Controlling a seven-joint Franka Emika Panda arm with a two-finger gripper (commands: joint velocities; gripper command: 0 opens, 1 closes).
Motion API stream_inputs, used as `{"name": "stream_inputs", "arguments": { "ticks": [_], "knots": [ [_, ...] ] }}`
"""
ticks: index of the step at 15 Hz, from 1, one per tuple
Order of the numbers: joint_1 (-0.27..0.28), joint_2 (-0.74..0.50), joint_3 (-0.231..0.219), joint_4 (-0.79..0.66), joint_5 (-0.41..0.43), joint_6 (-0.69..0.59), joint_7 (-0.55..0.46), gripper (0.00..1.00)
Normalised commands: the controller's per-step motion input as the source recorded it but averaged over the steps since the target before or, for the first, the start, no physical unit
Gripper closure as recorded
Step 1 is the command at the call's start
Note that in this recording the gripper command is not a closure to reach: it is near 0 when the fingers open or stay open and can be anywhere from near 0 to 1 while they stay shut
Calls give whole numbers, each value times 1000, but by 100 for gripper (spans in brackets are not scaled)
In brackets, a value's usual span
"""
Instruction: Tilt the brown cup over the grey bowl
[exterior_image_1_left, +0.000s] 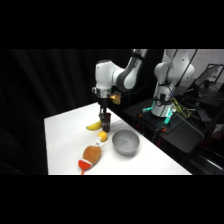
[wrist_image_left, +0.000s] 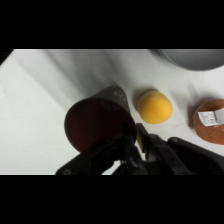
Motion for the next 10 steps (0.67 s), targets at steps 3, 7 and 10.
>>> {"name": "stream_inputs", "arguments": {
  "ticks": [3, 7, 10],
  "knots": [
    [97, -190, -93, 71, -131, -173, 89, 0],
    [44, -394, -56, 62, -82, -451, 2, 0],
    [-28, -628, 15, 111, -42, -741, -89, 0]
  ]
}}
